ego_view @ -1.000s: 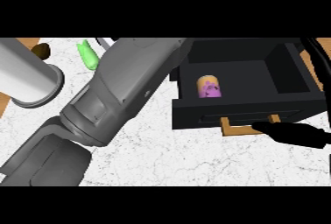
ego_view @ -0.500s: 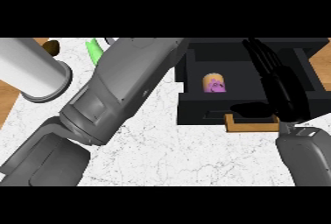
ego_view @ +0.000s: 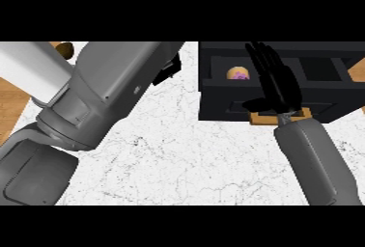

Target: Pick up the can, place it into the drawer and close the drawer

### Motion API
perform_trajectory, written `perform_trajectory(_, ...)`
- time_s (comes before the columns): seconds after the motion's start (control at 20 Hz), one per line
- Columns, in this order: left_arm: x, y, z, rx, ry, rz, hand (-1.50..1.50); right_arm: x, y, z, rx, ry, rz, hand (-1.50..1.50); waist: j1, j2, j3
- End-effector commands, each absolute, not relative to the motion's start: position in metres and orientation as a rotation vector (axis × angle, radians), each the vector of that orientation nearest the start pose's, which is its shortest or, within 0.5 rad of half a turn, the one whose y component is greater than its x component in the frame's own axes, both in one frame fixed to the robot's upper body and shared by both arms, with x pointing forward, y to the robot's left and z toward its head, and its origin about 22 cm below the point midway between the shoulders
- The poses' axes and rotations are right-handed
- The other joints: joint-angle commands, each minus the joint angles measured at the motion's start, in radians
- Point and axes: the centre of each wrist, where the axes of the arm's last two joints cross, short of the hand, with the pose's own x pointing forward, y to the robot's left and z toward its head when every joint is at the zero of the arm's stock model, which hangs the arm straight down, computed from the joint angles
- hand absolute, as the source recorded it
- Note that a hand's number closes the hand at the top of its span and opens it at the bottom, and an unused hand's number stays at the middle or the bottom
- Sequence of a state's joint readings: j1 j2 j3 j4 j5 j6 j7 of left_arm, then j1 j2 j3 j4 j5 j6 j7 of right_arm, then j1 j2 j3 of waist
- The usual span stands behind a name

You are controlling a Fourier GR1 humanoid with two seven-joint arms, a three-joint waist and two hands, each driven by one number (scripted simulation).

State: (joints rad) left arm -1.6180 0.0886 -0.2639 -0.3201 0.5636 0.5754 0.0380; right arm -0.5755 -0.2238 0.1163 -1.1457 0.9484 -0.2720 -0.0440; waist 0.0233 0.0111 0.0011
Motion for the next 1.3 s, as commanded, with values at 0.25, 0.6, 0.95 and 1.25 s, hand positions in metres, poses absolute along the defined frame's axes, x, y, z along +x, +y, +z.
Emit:
perform_trajectory(0.25,0.451,0.037,0.27,0.074,-1.724,-0.013,-1.5,0.416,-0.188,0.062,-1.226,-1.763,0.864,-1.5,0.036,-0.004,0.0)
perform_trajectory(0.6,0.455,0.07,0.26,0.068,-1.697,-0.018,-1.5,0.442,-0.19,0.081,-1.293,-1.78,0.819,-1.5,0.067,-0.002,0.0)
perform_trajectory(0.95,0.448,0.08,0.25,0.045,-1.712,-0.024,-1.5,0.458,-0.174,0.102,-1.34,-1.781,0.813,-1.5,0.094,0.002,-0.001)
perform_trajectory(1.25,0.449,0.108,0.262,0.065,-1.699,-0.022,-1.5,0.467,-0.175,0.123,-1.33,-1.824,0.785,-1.5,0.095,0.01,0.0)
